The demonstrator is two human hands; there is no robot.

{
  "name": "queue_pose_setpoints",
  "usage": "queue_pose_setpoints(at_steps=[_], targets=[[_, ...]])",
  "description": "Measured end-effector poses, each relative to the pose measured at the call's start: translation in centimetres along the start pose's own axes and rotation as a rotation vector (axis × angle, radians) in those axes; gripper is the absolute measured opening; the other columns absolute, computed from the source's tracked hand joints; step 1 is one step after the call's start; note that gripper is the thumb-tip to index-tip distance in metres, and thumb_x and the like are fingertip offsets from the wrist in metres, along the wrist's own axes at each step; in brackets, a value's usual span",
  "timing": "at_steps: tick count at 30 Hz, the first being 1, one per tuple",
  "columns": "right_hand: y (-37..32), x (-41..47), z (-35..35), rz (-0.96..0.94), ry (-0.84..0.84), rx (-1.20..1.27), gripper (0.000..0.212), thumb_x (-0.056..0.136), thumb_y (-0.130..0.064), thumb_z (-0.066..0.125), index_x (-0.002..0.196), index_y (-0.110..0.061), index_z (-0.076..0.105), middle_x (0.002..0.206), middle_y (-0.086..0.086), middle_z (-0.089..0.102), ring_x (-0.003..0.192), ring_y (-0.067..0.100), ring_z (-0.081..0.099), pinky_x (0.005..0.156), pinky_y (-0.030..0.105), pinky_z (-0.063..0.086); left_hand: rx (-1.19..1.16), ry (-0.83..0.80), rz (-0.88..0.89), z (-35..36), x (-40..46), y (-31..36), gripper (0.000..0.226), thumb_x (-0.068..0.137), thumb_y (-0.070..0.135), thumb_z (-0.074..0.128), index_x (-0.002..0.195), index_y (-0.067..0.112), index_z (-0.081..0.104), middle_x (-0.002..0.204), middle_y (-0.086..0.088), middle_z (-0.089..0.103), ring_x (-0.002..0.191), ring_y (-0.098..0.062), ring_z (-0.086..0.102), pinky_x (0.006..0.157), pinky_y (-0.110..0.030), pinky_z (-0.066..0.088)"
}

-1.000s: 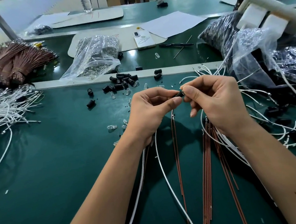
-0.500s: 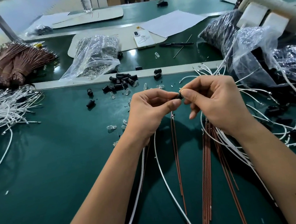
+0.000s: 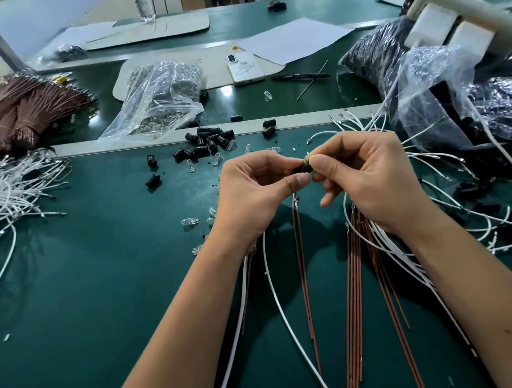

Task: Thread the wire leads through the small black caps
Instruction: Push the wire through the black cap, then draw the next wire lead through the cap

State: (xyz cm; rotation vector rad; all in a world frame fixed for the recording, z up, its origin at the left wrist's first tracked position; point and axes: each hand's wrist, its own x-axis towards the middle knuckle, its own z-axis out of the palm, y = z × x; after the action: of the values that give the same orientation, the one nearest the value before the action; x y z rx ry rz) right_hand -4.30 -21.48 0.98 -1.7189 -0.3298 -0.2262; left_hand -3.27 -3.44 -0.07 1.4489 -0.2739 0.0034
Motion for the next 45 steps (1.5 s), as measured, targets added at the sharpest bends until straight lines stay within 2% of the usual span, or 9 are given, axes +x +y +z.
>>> queue_pose_setpoints(at_steps=[5,9,13,18,24,29,33,40,45], targets=[[0.3,-0.1,0.6,-0.004,0.053,-0.012,0.006,0.095,-0.002,0.072,0.089,-0.003,0.075,0.070,0.015,0.070,0.048,0.018,0.061,0.046,0.026,0.055,0.037,0.003,0.027,0.0,0.0,0.0,0.016,0.075,-0.006,0.083,0.084,0.004,0.074,0.086,-0.015,0.077,0.082,-0.025,0.076,0.080,-0.033,0.061],[0.5,-0.2,0.9,0.014,0.049,0.065,0.007,0.096,-0.008,0.072,0.091,-0.005,0.077,0.071,0.015,0.070,0.051,0.020,0.059,0.047,0.029,0.054,-0.003,0.011,0.018,0.0,-0.2,0.2,0.017,0.075,-0.008,0.082,0.084,0.005,0.074,0.086,-0.015,0.077,0.083,-0.026,0.076,0.080,-0.033,0.060],[0.3,0.1,0.7,0.066,0.071,0.234,0.015,0.101,-0.012,0.064,0.101,-0.006,0.078,0.074,0.007,0.069,0.060,0.015,0.059,0.048,0.025,0.054,-0.095,0.054,-0.049,0.4,0.1,0.3,0.017,0.076,-0.008,0.080,0.084,0.005,0.073,0.084,-0.010,0.078,0.075,-0.014,0.073,0.071,-0.021,0.055],[0.3,0.1,0.6,0.019,0.141,0.163,0.007,0.096,-0.009,0.072,0.095,-0.011,0.079,0.076,0.007,0.074,0.063,0.016,0.064,0.050,0.025,0.055,-0.104,0.069,-0.067,0.9,0.1,0.3,0.018,0.073,-0.003,0.084,0.078,0.011,0.074,0.075,-0.008,0.076,0.067,-0.013,0.071,0.066,-0.019,0.054],[0.3,0.3,0.6,-0.037,0.135,0.083,0.005,0.094,-0.008,0.074,0.092,-0.011,0.078,0.071,0.004,0.070,0.059,0.016,0.060,0.049,0.025,0.054,-0.176,0.076,-0.097,1.2,-0.1,0.0,0.015,0.074,-0.003,0.083,0.079,0.006,0.073,0.071,-0.009,0.074,0.062,-0.014,0.068,0.062,-0.020,0.053],[0.0,0.2,1.2,-0.052,0.108,0.126,0.009,0.096,-0.004,0.070,0.089,-0.008,0.073,0.084,0.019,0.069,0.063,0.015,0.064,0.051,0.026,0.056,-0.207,0.100,-0.090,1.1,-0.2,-0.1,0.014,0.075,-0.004,0.082,0.079,0.006,0.073,0.068,-0.008,0.073,0.059,-0.013,0.067,0.059,-0.019,0.051],[0.1,0.3,0.9,-0.007,0.069,0.128,0.010,0.097,-0.003,0.069,0.087,-0.004,0.070,0.085,0.025,0.064,0.068,0.022,0.066,0.051,0.028,0.057,-0.186,0.103,-0.092,1.2,-0.2,-0.2,0.014,0.074,-0.005,0.082,0.079,0.004,0.073,0.069,-0.011,0.073,0.059,-0.015,0.067,0.059,-0.019,0.052],[0.4,0.0,1.2,0.035,0.053,0.155,0.012,0.098,-0.003,0.067,0.087,-0.001,0.068,0.078,0.019,0.065,0.069,0.023,0.068,0.051,0.030,0.058,-0.142,0.113,-0.088,1.1,-0.3,-0.2,0.013,0.074,-0.007,0.082,0.079,-0.001,0.073,0.069,-0.010,0.073,0.060,-0.015,0.068,0.061,-0.021,0.053],[0.6,-0.3,2.0,0.128,0.105,0.229,0.012,0.100,-0.010,0.066,0.090,-0.005,0.069,0.070,0.002,0.065,0.058,0.013,0.059,0.045,0.027,0.052,-0.022,0.126,-0.071,1.2,-0.1,0.2,0.017,0.071,-0.002,0.087,0.081,0.003,0.074,0.077,-0.011,0.077,0.068,-0.016,0.073,0.066,-0.022,0.055]])
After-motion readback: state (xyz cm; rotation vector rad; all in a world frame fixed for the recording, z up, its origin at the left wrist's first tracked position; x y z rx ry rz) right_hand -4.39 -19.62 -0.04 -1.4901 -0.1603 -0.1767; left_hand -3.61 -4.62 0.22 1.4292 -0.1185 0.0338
